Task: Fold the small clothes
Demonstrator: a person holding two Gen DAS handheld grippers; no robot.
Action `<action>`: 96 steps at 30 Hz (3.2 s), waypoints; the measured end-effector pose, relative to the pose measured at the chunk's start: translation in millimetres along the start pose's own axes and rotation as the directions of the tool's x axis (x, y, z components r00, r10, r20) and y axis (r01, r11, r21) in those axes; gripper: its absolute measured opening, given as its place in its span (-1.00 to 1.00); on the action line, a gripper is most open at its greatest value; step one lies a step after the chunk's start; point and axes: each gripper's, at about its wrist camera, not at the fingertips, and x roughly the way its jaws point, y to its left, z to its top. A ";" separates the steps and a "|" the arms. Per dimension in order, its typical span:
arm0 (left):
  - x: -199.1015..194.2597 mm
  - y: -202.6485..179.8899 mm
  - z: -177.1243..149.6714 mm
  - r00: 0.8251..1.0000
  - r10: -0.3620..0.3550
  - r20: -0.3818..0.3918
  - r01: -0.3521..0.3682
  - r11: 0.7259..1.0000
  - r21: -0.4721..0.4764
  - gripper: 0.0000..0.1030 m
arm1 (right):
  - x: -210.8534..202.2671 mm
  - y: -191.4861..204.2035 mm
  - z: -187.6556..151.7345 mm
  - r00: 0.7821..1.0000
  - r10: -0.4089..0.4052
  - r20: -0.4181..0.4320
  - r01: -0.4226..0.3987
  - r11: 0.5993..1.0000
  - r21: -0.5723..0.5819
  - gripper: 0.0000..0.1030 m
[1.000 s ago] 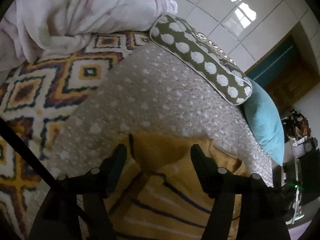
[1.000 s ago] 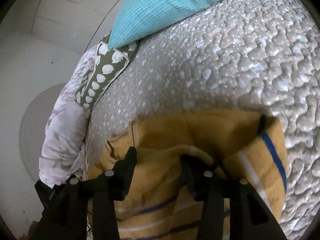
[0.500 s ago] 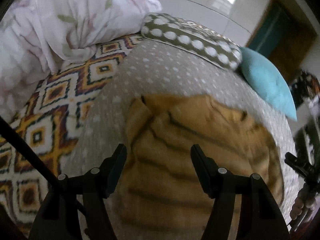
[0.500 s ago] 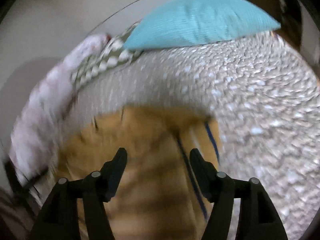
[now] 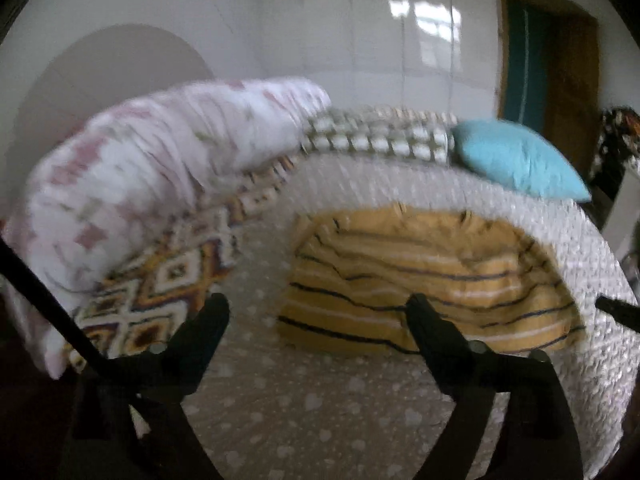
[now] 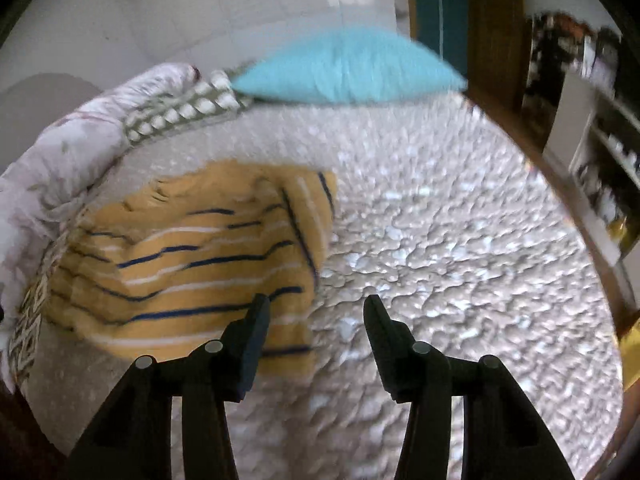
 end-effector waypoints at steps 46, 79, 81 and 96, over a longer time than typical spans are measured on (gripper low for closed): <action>-104.3 14.7 -47.6 0.996 -0.087 -0.031 0.086 0.996 -0.039 1.00 | -122.8 124.2 -94.4 0.972 -0.086 0.217 0.144 0.952 -0.269 0.54; -89.4 13.6 -52.9 0.994 -0.089 -0.066 0.088 0.996 -0.020 1.00 | -111.5 107.5 -94.4 0.979 -0.099 0.179 0.141 0.961 -0.237 0.56; -87.4 14.8 -53.1 0.993 -0.094 -0.070 0.093 0.995 -0.021 1.00 | -111.5 107.5 -94.4 0.979 -0.099 0.180 0.141 0.961 -0.237 0.56; -84.3 11.6 -56.8 0.991 -0.105 -0.083 0.104 0.994 -0.015 1.00 | -109.9 107.0 -95.8 0.979 -0.100 0.175 0.141 0.961 -0.237 0.58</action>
